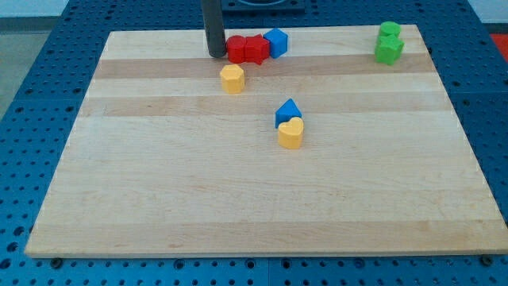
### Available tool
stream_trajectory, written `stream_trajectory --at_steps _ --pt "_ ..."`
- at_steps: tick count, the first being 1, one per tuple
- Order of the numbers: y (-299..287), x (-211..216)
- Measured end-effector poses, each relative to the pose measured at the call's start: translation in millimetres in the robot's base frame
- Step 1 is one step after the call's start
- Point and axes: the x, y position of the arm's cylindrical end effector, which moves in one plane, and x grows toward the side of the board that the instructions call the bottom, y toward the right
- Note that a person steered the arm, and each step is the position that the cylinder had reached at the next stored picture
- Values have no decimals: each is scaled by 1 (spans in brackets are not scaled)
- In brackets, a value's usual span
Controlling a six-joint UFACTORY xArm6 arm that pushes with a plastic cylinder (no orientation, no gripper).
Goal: Push red circle towards green star
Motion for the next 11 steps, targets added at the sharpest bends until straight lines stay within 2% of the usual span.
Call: stream_trajectory --at_steps 1,3,5,10,11 --pt "-18 20" --pt "-19 98" --pt "33 103" --pt "45 67" --pt "49 70"
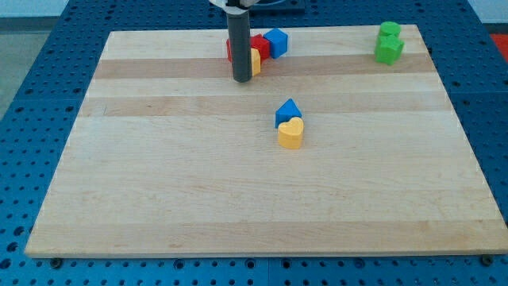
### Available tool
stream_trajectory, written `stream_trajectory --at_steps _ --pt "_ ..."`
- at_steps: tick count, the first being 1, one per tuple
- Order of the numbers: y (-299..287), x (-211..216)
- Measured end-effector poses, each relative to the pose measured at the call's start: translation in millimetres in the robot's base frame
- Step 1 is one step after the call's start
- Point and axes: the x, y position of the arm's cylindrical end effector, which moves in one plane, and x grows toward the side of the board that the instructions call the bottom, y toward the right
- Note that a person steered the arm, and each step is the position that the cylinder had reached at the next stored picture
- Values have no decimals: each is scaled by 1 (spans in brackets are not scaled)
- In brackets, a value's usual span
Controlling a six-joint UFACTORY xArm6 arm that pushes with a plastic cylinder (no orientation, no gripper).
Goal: Push red circle towards green star
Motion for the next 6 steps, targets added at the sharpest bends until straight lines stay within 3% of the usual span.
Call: stream_trajectory --at_steps 3,4,6 --pt "25 150" --pt "74 161" --pt "92 152"
